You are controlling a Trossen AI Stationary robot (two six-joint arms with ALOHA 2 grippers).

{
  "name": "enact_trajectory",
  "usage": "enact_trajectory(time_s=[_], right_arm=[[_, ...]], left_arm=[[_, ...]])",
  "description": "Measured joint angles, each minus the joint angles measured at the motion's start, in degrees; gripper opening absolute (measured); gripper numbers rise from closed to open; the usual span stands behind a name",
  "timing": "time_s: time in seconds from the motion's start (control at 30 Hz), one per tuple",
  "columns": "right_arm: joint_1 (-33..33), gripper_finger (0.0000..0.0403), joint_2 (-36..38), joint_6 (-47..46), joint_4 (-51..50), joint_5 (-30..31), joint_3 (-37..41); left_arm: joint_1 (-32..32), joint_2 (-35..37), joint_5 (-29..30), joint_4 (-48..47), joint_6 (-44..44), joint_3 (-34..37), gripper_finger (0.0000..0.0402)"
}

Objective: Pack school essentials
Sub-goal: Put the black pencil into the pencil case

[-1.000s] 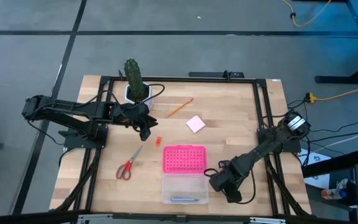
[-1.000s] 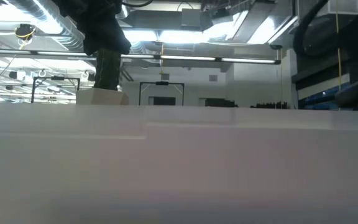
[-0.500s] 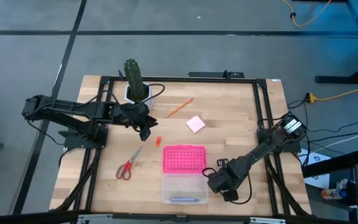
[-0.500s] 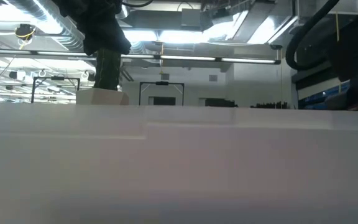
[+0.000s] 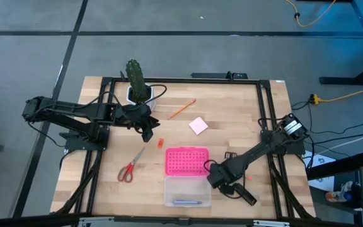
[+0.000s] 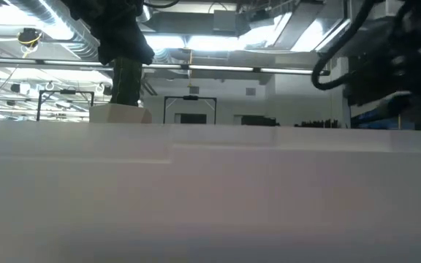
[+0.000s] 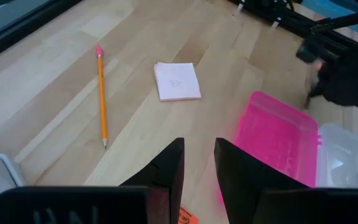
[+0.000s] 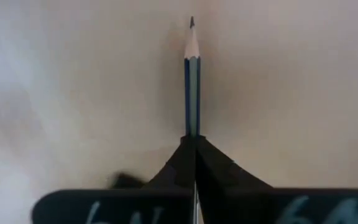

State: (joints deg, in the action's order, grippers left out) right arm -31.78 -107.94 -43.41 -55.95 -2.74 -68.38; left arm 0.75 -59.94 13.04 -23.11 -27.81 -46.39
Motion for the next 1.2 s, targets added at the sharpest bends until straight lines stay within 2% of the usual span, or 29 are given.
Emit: enact_trajectory(time_s=[0.2,0.53,0.7,0.8,0.97,1.2], right_arm=[[2.3,0.0001,3.6,-1.5,-9.2,3.2,-4.8],[7.4,0.0,10.2,1.9,-8.0,5.4,-16.0],[8.3,0.0007,11.2,0.1,-10.5,5.2,-17.1],[8.3,0.0017,13.0,-4.8,-12.1,4.6,-16.6],[8.0,0.0043,17.1,-14.0,-20.5,4.6,-16.4],[6.3,0.0103,20.0,-19.5,-23.7,4.6,-15.7]], left_arm=[[0.0,0.0,0.0,-0.3,0.0,0.0,0.0083],[0.0,0.0,0.0,-0.3,0.0,0.0,0.0083],[0.0,0.0,0.0,-0.4,0.0,0.0,0.0083],[0.0,0.0,0.0,-0.4,0.0,0.0,0.0083],[0.0,0.0,0.0,-0.4,0.0,0.0,0.0083],[0.0,0.0,-0.4,-0.4,-0.1,0.0,0.0083]])
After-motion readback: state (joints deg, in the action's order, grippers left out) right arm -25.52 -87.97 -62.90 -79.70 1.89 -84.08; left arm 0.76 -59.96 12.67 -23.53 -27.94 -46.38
